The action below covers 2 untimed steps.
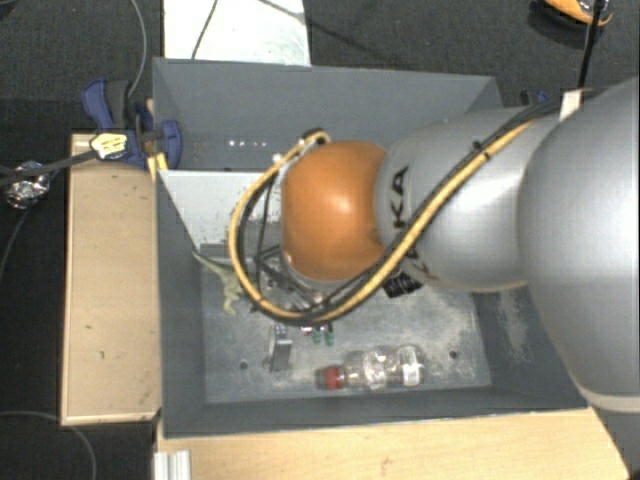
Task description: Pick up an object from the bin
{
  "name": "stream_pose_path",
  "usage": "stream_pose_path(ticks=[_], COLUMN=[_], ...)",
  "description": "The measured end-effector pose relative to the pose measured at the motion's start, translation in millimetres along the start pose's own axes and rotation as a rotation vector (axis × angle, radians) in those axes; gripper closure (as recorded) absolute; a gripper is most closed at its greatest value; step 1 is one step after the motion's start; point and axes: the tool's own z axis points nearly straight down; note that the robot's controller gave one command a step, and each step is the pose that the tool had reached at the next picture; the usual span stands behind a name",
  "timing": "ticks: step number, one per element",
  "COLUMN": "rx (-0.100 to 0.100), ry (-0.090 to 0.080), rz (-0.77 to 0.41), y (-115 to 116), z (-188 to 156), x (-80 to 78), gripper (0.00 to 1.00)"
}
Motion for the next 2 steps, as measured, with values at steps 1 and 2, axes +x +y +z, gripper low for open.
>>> stream_pose_path(ticks=[1,2], rx=[-0.002,-0.003], ry=[-0.007,-0.012], rz=[0.005,-0.093], y=[-1.1,6.6], z=[-4.6,48.1], x=[-1.7,-55.5], gripper=[0.0,0.0])
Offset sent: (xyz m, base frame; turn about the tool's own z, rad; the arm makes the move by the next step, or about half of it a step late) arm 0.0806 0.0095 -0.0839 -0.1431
